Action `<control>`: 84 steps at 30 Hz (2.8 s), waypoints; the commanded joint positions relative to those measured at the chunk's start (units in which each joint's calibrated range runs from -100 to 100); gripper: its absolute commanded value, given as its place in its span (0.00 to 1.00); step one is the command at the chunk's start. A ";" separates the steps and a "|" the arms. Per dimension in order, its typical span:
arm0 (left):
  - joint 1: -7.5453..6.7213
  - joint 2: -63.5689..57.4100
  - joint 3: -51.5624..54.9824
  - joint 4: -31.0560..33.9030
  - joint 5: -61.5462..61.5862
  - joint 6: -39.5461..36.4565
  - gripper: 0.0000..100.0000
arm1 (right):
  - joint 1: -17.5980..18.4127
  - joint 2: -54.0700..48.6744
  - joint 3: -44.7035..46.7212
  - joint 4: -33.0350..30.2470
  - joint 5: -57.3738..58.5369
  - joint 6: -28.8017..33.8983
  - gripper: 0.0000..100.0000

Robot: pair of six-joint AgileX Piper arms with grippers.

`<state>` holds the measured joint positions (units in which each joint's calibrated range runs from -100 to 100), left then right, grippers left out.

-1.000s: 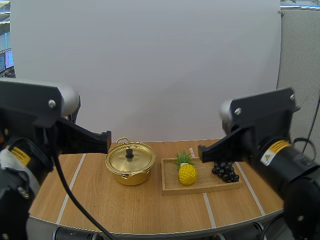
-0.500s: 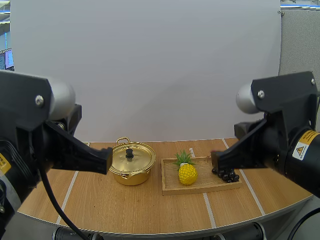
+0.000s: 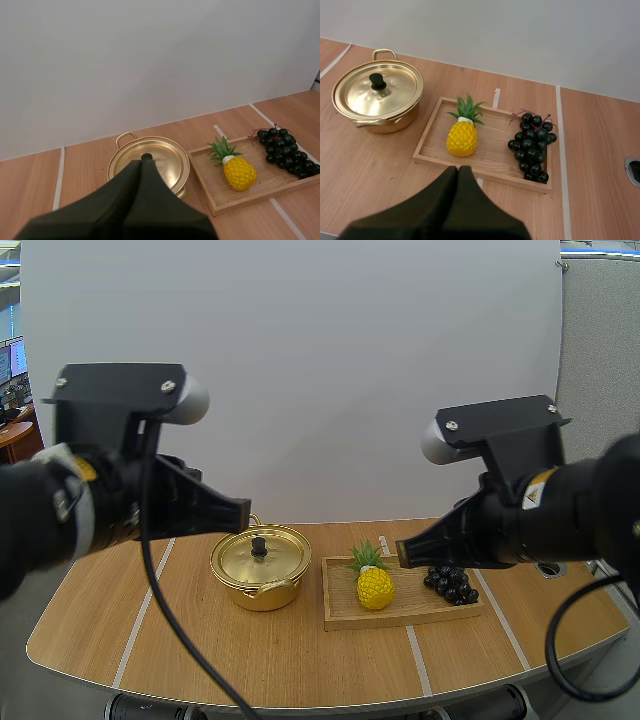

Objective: Open the pot, put the pineapple inside, and close it

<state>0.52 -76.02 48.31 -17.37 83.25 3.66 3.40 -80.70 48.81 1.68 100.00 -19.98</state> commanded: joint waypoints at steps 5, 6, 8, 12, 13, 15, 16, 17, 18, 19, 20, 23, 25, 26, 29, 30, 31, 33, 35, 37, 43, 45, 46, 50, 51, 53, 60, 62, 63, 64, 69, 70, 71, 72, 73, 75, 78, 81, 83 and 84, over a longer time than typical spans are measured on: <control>0.11 8.82 -0.38 -5.05 -5.16 4.49 0.00 | -0.27 6.31 -0.54 0.05 -3.63 0.31 0.00; 0.11 9.59 -0.38 -5.05 -5.16 4.49 0.02 | -0.27 6.91 -0.54 0.05 -3.63 0.31 0.00; 0.11 10.93 -0.38 -5.05 -5.16 4.49 0.09 | -0.27 7.91 -0.54 0.05 -3.63 0.31 0.12; 0.11 13.08 -0.38 -5.05 -5.16 4.66 0.46 | -0.27 8.34 -0.54 0.05 -4.21 0.01 0.48; 0.11 13.28 -0.38 -5.05 -5.16 5.13 0.56 | -0.27 8.34 -0.54 0.05 -4.39 -0.12 0.54; 0.11 13.97 -0.38 -5.05 -4.77 6.83 0.89 | -0.27 8.34 -0.54 0.05 -4.39 -0.12 0.69; 0.11 14.39 -0.38 -5.05 -4.39 7.88 1.00 | -0.27 8.34 -0.54 0.05 -4.39 -0.12 0.77; 0.11 14.56 -0.38 -5.05 -4.21 9.11 1.00 | -0.27 8.34 -0.54 0.05 -4.39 -0.12 0.85; 0.11 14.70 -0.38 -5.05 -3.76 10.09 1.00 | -0.27 8.34 -0.54 0.05 -4.39 -0.12 0.95; 0.11 14.95 -0.38 -5.05 -3.04 10.74 1.00 | -0.27 8.34 -0.54 0.05 -4.39 -0.12 1.00; 0.11 15.24 -0.38 -5.05 -2.20 11.40 1.00 | -0.27 8.34 -0.54 0.05 -4.39 -0.12 1.00; 0.11 16.62 -0.38 -5.05 -0.48 11.94 1.00 | -0.27 8.34 -0.54 0.05 -4.98 -0.12 1.00; 0.11 17.89 -0.38 -5.05 -0.48 12.19 1.00 | -0.27 8.34 -0.54 0.16 -5.60 -0.12 1.00; 0.11 18.60 -0.38 -5.05 -0.48 12.76 1.00 | -0.27 8.34 -0.54 0.15 -5.96 -0.12 1.00; 0.11 21.00 -0.38 -5.24 -0.48 14.65 1.00 | -0.27 8.34 -0.54 0.15 -6.34 -0.12 1.00; 0.11 22.01 -0.38 -5.70 -0.48 15.66 1.00 | -0.27 8.34 -0.54 0.15 -6.34 -0.12 1.00; 0.11 23.10 -0.38 -6.59 -0.66 16.72 1.00 | -0.27 8.34 -0.54 0.15 -6.34 -0.12 1.00; 0.11 25.41 -0.42 -8.71 -1.30 18.37 1.00 | -0.27 8.34 -0.54 0.15 -6.34 -0.12 1.00; 0.11 28.19 -0.53 -10.66 -2.82 20.47 1.00 | -0.27 8.34 -0.54 0.15 -6.34 -0.12 1.00; 0.11 31.36 -0.90 -11.32 -3.84 22.14 1.00 | -0.27 8.34 -0.54 0.15 -6.34 -0.12 1.00; -0.09 41.44 -6.13 -11.18 -3.82 23.10 1.00 | -0.27 8.34 -0.54 0.15 -6.34 -0.12 1.00; -0.11 44.53 -8.31 -11.18 -3.82 23.14 1.00 | -0.27 8.34 -0.54 0.15 -6.34 -0.12 1.00; -0.11 46.58 -9.83 -11.18 -3.82 23.14 1.00 | -0.27 8.34 -0.54 0.15 -6.34 -0.12 1.00; -0.11 52.90 -13.34 -11.18 -3.82 23.90 1.00 | -0.27 8.34 -0.54 0.15 -6.34 -0.12 1.00; -0.11 54.55 -14.02 -11.18 -4.02 24.04 1.00 | -0.27 8.34 -0.54 0.15 -6.34 -0.12 1.00; -0.11 57.75 -15.18 -10.93 -4.41 24.04 1.00 | -0.27 8.34 -0.54 0.15 -6.34 -0.12 1.00; -0.11 67.27 -18.72 -10.93 -5.50 24.76 1.00 | -0.27 8.34 -0.54 0.15 -6.34 -0.12 1.00; -0.11 69.44 -19.33 -10.93 -6.60 24.76 1.00 | -0.27 8.34 -0.54 0.15 -6.34 -0.12 1.00; -0.11 70.42 -19.45 -10.93 -6.96 24.76 1.00 | -0.27 8.34 -0.54 0.15 -6.34 -0.12 1.00; -0.11 71.25 -19.45 -10.93 -7.41 24.76 1.00 | -0.27 8.34 -0.54 0.15 -6.34 -0.12 1.00; -0.11 74.17 -19.49 -9.78 -9.33 24.76 1.00 | -0.27 8.34 -0.54 0.15 -6.34 -0.12 1.00; -0.11 74.51 -19.61 -9.70 -9.90 24.76 1.00 | -0.27 8.34 -0.54 0.15 -6.58 -0.12 1.00; -0.11 74.82 -19.60 -9.70 -9.91 24.76 1.00 | -0.27 8.34 -0.54 0.15 -6.79 -0.12 1.00; -0.11 75.28 -19.60 -9.70 -10.26 24.76 1.00 | -0.27 8.34 -0.54 0.15 -6.98 -0.12 1.00; -0.11 75.55 -19.60 -9.70 -11.06 24.76 1.00 | -0.27 8.34 -0.54 0.15 -6.98 -0.12 1.00; -0.11 75.92 -19.60 -9.70 -11.88 24.76 1.00 | -0.27 8.34 -0.54 0.15 -7.14 -0.12 1.00; -0.53 76.61 -19.60 -9.43 -12.28 24.84 1.00 | -0.27 8.34 -0.54 0.15 -7.76 -0.12 1.00; -1.76 77.37 -19.60 -8.85 -12.28 24.84 1.00 | -0.27 8.34 -0.54 0.15 -8.13 -0.12 1.00; -2.56 77.62 -19.76 -7.40 -12.83 24.84 1.00 | -0.27 8.34 -0.54 0.15 -8.28 -0.12 1.00; -2.71 77.73 -19.76 -6.59 -13.13 24.84 1.00 | -0.27 8.34 -0.54 0.15 -8.28 -0.12 1.00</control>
<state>-1.51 1.48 29.23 -25.59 70.84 28.29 3.40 -72.27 48.81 1.68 92.70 -19.88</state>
